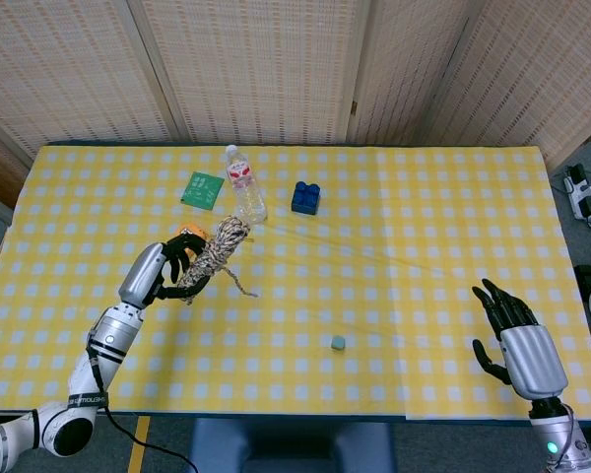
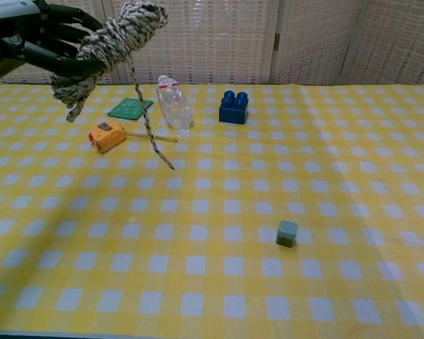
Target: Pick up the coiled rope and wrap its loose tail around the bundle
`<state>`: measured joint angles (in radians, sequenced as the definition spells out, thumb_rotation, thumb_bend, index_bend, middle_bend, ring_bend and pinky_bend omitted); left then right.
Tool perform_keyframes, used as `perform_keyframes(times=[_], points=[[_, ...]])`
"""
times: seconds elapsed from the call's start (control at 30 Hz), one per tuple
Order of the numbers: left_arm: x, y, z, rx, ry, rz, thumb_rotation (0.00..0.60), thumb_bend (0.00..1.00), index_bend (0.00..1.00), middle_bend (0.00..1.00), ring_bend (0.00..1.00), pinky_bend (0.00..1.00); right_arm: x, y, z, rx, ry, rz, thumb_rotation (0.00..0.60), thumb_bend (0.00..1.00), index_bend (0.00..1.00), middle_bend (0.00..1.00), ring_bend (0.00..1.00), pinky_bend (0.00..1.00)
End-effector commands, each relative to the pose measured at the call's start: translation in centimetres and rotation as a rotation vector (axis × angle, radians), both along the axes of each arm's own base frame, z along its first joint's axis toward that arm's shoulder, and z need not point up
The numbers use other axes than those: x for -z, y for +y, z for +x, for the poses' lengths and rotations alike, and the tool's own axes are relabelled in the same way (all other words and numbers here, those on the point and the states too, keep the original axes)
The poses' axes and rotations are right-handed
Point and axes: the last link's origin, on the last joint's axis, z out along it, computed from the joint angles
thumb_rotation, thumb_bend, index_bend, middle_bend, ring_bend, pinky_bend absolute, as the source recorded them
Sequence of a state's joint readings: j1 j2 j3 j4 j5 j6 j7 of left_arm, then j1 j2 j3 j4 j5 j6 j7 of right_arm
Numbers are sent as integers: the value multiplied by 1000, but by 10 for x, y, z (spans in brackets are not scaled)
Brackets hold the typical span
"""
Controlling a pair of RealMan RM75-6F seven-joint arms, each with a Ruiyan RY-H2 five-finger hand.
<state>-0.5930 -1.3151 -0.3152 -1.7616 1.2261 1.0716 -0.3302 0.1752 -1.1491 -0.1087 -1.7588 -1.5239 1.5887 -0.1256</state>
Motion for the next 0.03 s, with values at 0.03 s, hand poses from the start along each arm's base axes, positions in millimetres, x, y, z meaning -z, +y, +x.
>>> perform_keyframes(times=[0.03], points=[[0,0,-1,1,-1,0,600,772,653,659,654,750,0,2,-3,9,2,-26,600,473,0,66,105,146]])
